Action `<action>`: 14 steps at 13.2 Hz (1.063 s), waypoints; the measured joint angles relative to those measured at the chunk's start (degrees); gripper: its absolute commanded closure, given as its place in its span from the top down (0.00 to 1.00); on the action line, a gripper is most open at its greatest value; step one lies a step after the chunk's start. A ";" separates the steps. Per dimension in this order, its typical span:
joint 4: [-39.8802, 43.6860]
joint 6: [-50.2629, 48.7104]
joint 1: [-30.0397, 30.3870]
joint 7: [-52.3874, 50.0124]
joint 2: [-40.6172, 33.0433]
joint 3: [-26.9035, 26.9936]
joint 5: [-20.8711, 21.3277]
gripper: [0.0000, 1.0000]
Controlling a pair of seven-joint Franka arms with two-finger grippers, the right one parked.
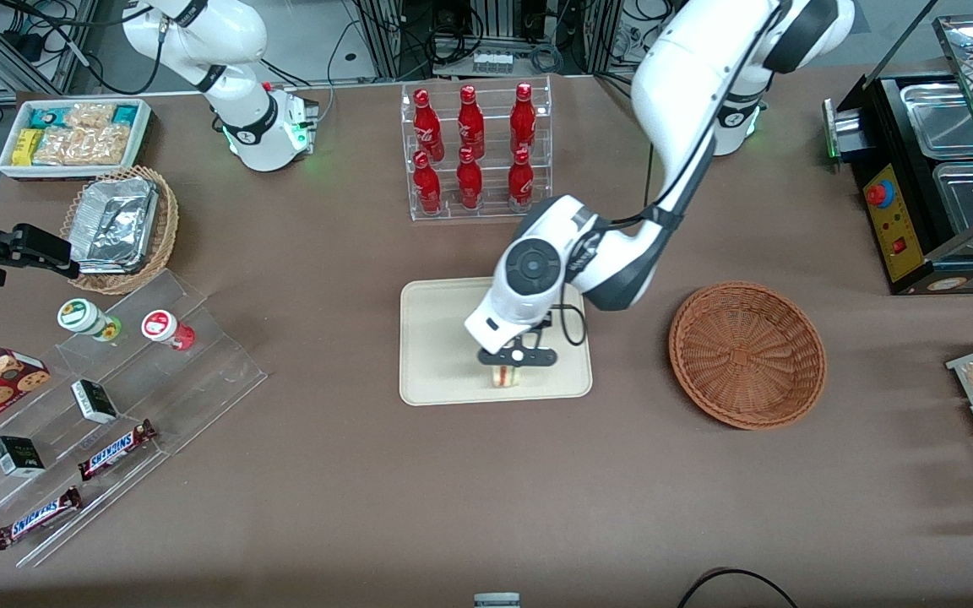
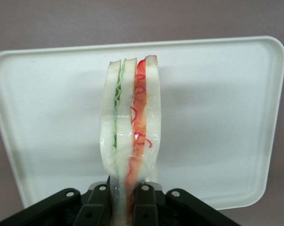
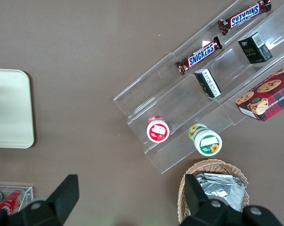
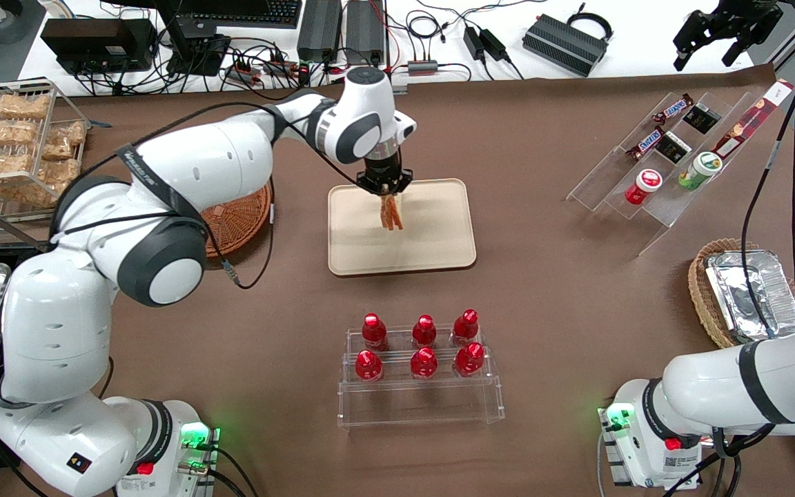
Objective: Place sandwich from basket to tray
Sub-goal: 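Lower the sandwich onto the tray center with the left gripper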
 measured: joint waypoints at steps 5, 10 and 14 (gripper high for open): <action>3.39 -2.45 -1.25 -0.98 3.80 -0.42 -1.41 0.00; 3.43 -4.81 -1.62 -1.86 3.93 -0.52 -1.46 0.00; 3.46 -4.81 -1.74 -4.69 4.65 -0.52 -1.46 0.00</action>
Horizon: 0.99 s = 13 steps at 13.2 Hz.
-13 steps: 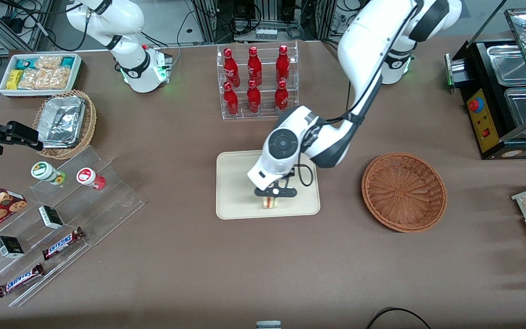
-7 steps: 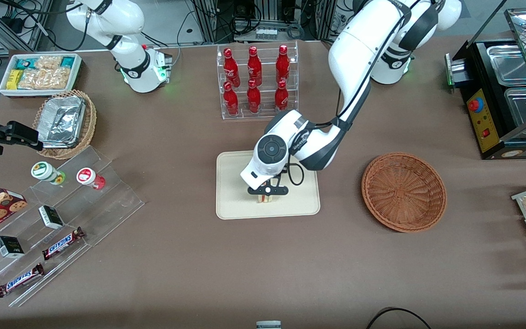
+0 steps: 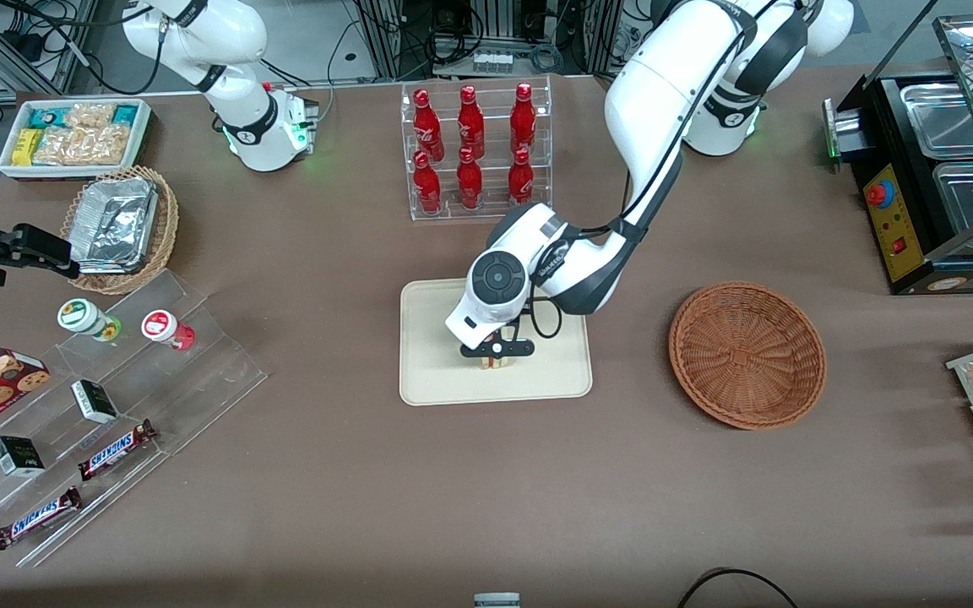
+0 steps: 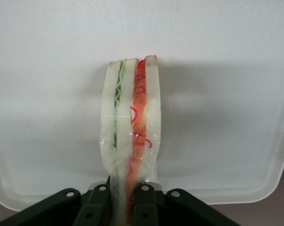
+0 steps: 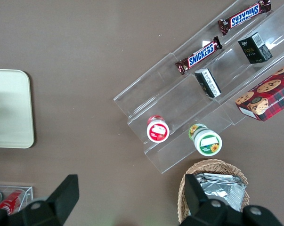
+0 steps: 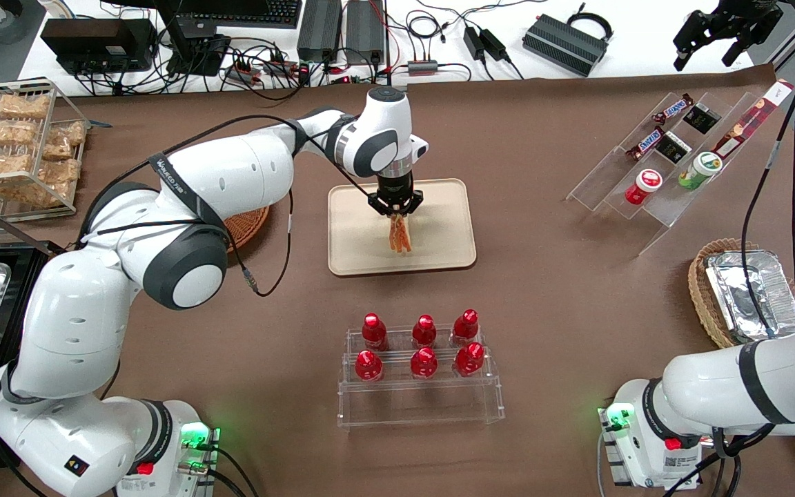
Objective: Place sandwich from basket to tray
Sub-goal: 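Lower the sandwich onto the tray center with the left gripper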
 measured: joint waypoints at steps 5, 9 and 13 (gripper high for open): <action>0.21 0.06 -0.22 -0.92 0.49 0.00 0.12 0.81; 0.26 0.30 -0.51 -1.35 0.54 0.01 0.14 1.00; 0.77 0.39 -0.73 -1.98 0.54 0.06 0.15 1.00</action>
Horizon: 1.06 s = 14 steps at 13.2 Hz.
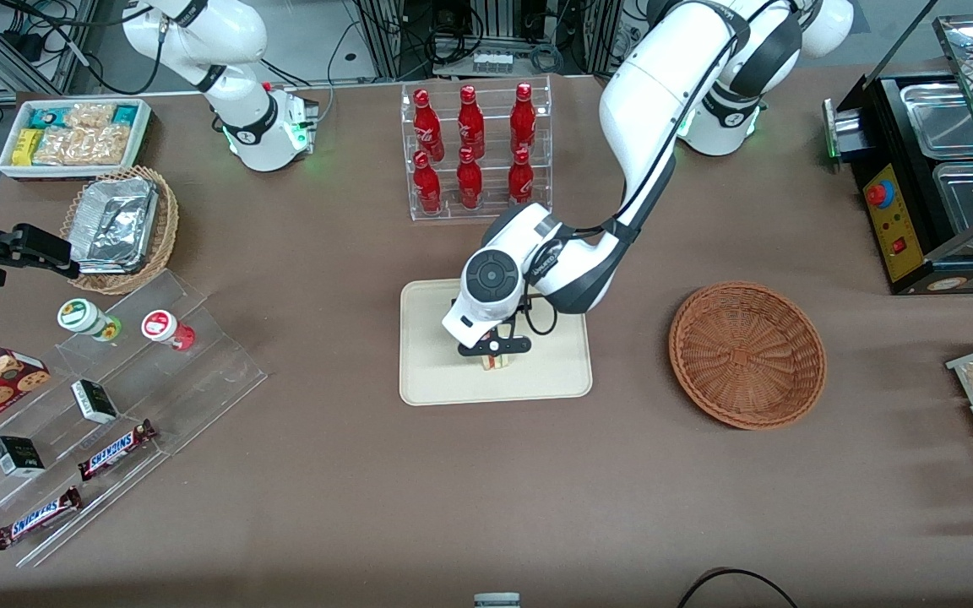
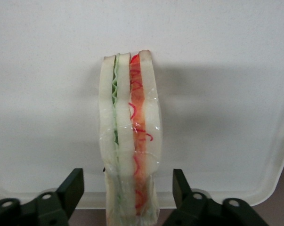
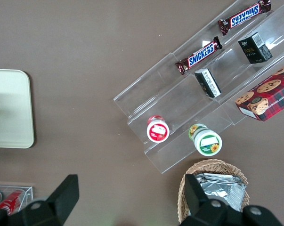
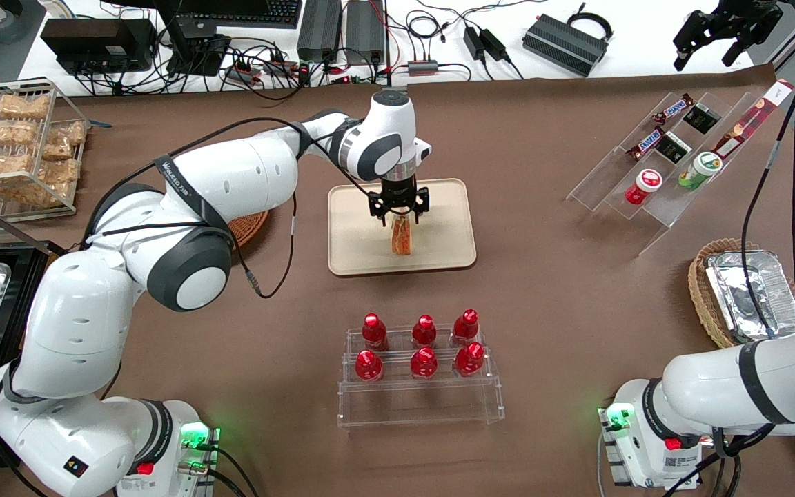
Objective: Place sandwich from basket to tray
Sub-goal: 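Lower the sandwich onto the tray center with the left gripper, then open the left gripper and release the sandwich on the tray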
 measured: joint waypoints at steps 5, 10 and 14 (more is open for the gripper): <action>2.55 -4.01 0.20 -0.08 -2.53 0.50 0.04 1.00; 2.90 -11.83 0.20 6.63 -10.67 5.14 0.07 1.00; 2.78 -19.24 0.33 22.79 -15.17 14.09 -3.28 1.00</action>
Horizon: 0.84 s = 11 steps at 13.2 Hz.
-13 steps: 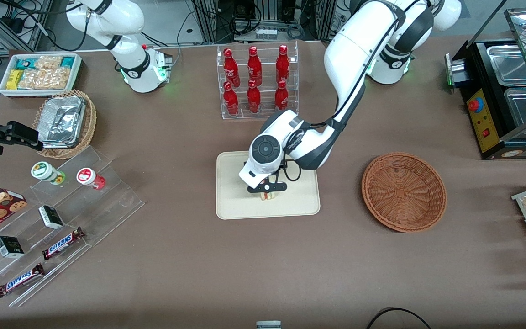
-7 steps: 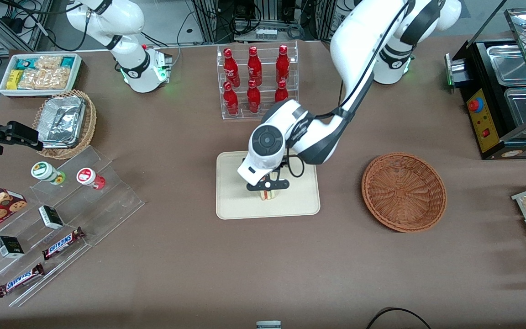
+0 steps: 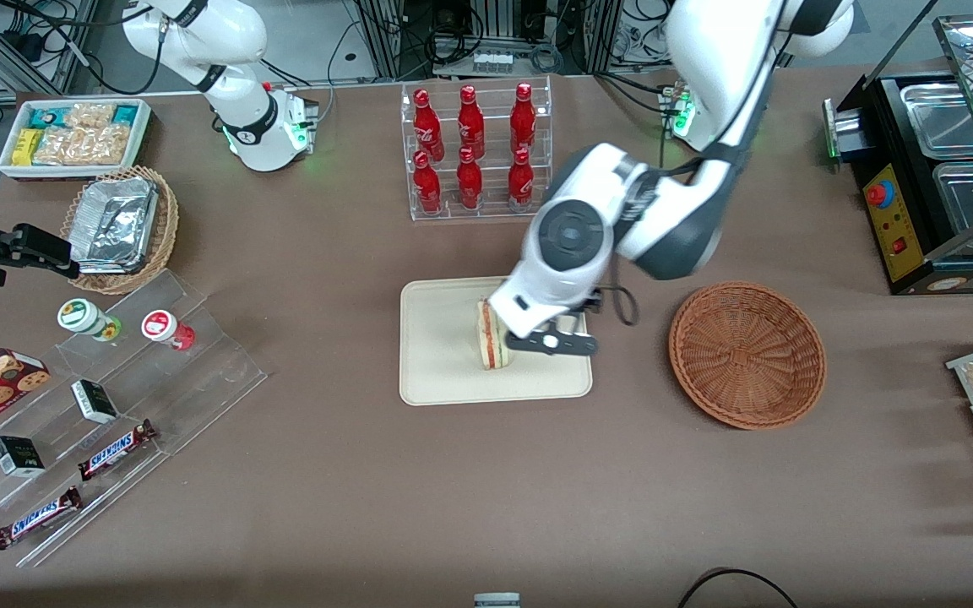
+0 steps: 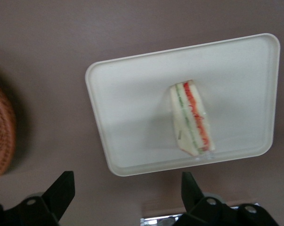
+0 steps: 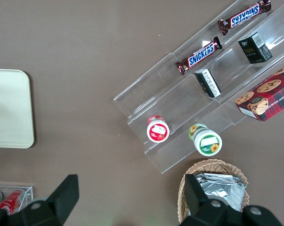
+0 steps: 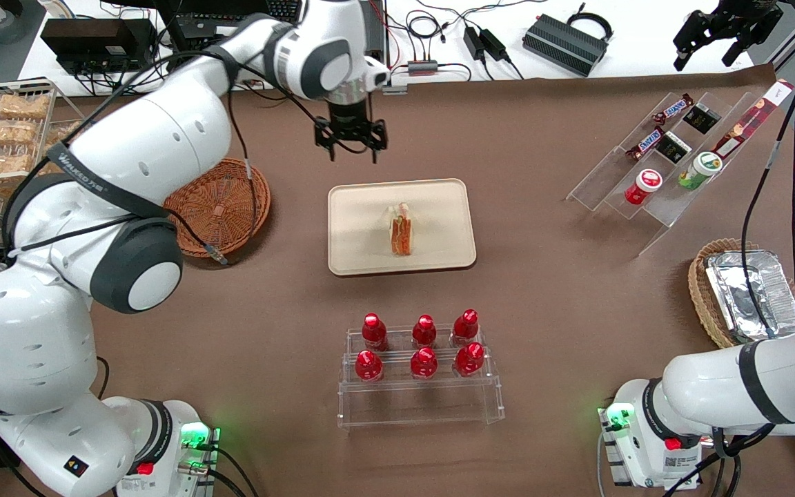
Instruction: Place sandwich from basket to tray
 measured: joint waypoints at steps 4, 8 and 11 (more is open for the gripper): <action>-0.17 -5.95 0.33 10.94 -2.26 8.29 -0.77 1.00; -2.97 -8.25 0.48 23.19 -5.79 17.10 -3.07 1.00; -5.00 -8.25 0.66 25.76 -7.34 19.13 -3.23 1.00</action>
